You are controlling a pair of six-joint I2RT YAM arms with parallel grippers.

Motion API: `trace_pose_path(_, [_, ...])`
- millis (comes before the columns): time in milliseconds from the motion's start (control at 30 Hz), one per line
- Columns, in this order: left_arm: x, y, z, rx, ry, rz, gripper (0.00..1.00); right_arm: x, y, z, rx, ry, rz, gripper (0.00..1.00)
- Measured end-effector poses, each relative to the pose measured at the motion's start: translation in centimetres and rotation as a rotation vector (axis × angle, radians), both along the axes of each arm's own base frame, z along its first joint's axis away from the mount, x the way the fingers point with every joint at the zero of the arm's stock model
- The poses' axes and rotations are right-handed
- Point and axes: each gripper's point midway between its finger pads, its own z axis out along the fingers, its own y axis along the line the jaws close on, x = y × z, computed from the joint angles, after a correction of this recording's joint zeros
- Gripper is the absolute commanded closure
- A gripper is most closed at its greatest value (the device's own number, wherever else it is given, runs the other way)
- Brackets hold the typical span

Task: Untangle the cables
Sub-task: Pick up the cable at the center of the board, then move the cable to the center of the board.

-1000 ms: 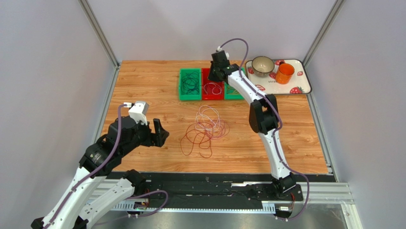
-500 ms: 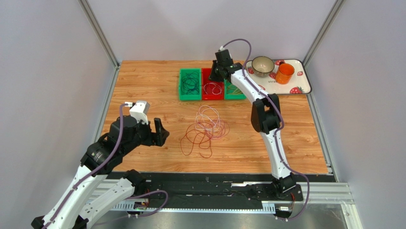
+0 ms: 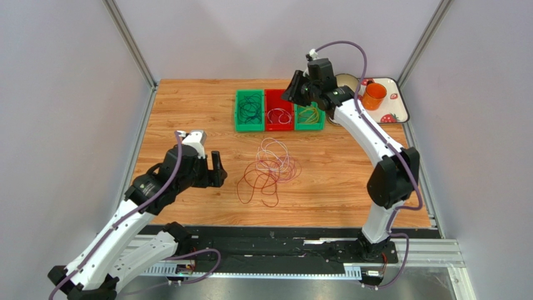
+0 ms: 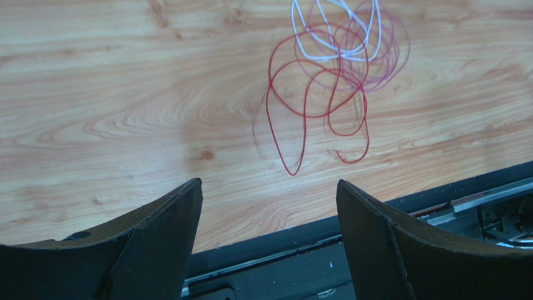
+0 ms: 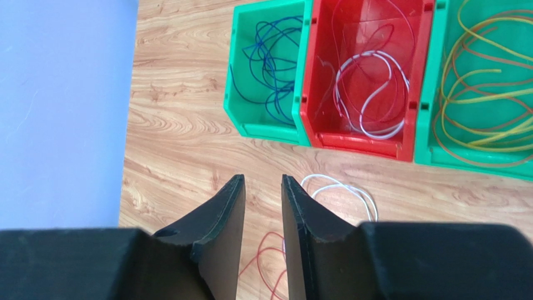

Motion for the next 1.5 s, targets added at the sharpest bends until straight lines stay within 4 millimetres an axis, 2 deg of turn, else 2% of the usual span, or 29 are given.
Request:
trace_pose_path(133, [-0.1,-1.2,-3.3,0.001,0.095,-0.001,0.14,-3.8,-1.3,-1.7,-0.017,0.037,0.009,0.66])
trace_pose_path(267, [-1.0,-1.8,-7.1,0.011,0.19,0.004,0.15,-6.4,-2.0,-5.3,-0.053,0.114,0.024,0.65])
trace_pose_path(367, [-1.6,-2.1,-8.8,0.003,0.229,0.013,0.16,-7.7,-2.3,-8.0,-0.087,0.172,0.036,0.65])
trace_pose_path(500, [-2.0,-2.9,-10.4,-0.017,0.26,0.01,0.17,-8.7,-2.3,-9.7,-0.108,0.21,0.049,0.65])
trace_pose_path(633, [-1.9,-3.9,-11.6,-0.038,0.28,0.0,0.21,-9.4,-2.1,-10.6,-0.118,0.229,0.06,0.64])
trace_pose_path(767, [-1.4,-5.1,-12.6,-0.051,0.29,-0.013,0.25,-9.9,-1.1,-11.1,-0.123,0.237,0.089,0.61])
trace_pose_path(900, [-0.9,-6.0,-13.6,-0.047,0.307,-0.016,0.3,-10.8,0.4,-13.1,-0.159,0.274,0.136,0.59])
trace_pose_path(1000, [-0.7,-6.6,-14.2,-0.044,0.316,-0.024,0.39,-11.2,1.6,-14.7,-0.19,0.303,0.173,0.58])
trace_pose_path(1100, [-0.5,-7.1,-14.8,-0.042,0.323,-0.027,0.57,-11.6,2.7,-16.2,-0.219,0.33,0.206,0.57])
trace_pose_path(1133, [-0.4,-7.2,-15.0,-0.041,0.325,-0.026,0.69,-11.6,3.2,-16.5,-0.226,0.334,0.216,0.56])
trace_pose_path(1200, [-0.2,-7.5,-15.3,-0.041,0.331,-0.025,0.85,-11.4,4.1,-16.9,-0.239,0.338,0.235,0.55])
trace_pose_path(1233, [-0.2,-7.6,-15.5,-0.04,0.333,-0.024,0.97,-11.2,4.6,-17.0,-0.244,0.336,0.242,0.55])
trace_pose_path(1267, [-0.1,-7.7,-15.6,-0.039,0.334,-0.026,1.0,-11.0,4.9,-17.1,-0.247,0.334,0.245,0.55])
trace_pose_path(1500, [-0.1,-7.8,-15.4,-0.039,0.323,-0.032,1.0,-8.5,7.8,-17.8,-0.295,0.308,0.259,0.54])
